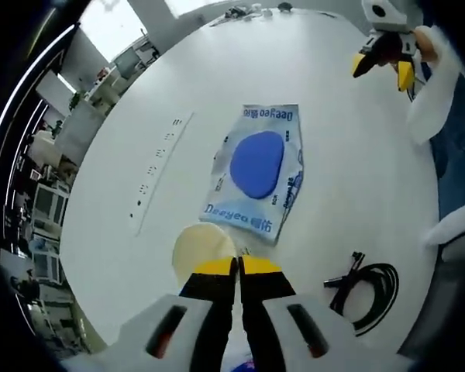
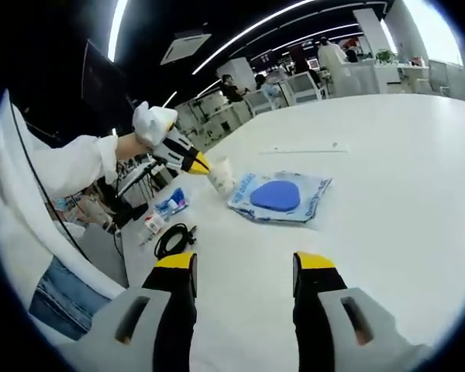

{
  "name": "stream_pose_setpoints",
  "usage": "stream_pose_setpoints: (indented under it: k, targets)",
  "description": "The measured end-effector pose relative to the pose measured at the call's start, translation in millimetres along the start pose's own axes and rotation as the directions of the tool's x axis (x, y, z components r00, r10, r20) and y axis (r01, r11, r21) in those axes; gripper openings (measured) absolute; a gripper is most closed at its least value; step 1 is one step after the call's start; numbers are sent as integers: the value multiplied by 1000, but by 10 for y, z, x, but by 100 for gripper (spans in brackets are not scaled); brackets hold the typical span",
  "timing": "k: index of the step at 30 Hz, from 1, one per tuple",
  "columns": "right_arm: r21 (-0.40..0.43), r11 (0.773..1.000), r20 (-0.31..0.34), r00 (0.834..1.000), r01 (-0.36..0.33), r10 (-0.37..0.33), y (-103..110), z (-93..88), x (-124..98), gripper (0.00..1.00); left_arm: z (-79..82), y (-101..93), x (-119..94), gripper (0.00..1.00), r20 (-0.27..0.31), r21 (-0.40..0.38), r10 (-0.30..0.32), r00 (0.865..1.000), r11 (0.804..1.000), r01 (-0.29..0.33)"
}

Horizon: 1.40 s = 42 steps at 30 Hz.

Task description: Arrange the tabletop items into an orderly group along one side of the table until the central work area is clear of visible clutter.

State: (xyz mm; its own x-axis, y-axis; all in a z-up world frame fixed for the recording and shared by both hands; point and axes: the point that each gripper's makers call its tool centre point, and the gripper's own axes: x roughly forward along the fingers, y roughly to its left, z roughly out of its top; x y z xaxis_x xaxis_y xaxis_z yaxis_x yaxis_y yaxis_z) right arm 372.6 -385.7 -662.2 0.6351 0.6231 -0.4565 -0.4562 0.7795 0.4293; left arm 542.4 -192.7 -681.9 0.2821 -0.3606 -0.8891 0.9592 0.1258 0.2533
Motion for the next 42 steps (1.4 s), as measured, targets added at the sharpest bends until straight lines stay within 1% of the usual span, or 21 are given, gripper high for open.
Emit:
stream_pose_setpoints:
  k: [6, 12, 23, 25, 29, 33, 35, 38, 42]
  targets:
    - [-4, 1000, 1, 1000, -4, 4, 26, 12, 8, 48, -1, 2, 32, 0, 16, -21, 0, 1000, 1000, 1]
    - [-5, 1000, 0, 1000, -12, 12, 64, 17, 18, 49, -39, -26, 60, 0, 1, -7, -1, 1000, 1000, 1]
    - [0, 1000, 3, 1000, -21, 21, 88, 30, 28, 48, -60, 12, 85, 0, 8, -16, 18, 1000, 1000, -18]
    - [3, 1000, 5, 1000, -23, 23, 85, 31, 30, 48, -64, 9, 92, 0, 9, -24, 15, 1000, 1000, -15]
    - [6, 1000, 4, 1000, -22, 22, 78, 19, 28, 48, -47, 22, 92, 0, 24, -46, 31, 999, 998, -30]
    - [12, 1000, 7, 1000, -21, 21, 64, 15, 21, 48, -29, 43, 90, 15, 37, -68, 45, 998, 997, -42]
    - [15, 1000, 8, 1000, -19, 19, 59, 17, 17, 48, -19, 60, 86, 18, 45, -77, 53, 998, 996, -49]
    - [18, 1000, 10, 1000, -18, 17, 50, 17, 14, 48, 32, 108, 53, 26, 78, -100, 77, 994, 993, -69]
    - [23, 1000, 14, 1000, -18, 18, 55, 18, 13, 48, 118, 181, -9, 43, 135, -143, 118, 984, 985, -98]
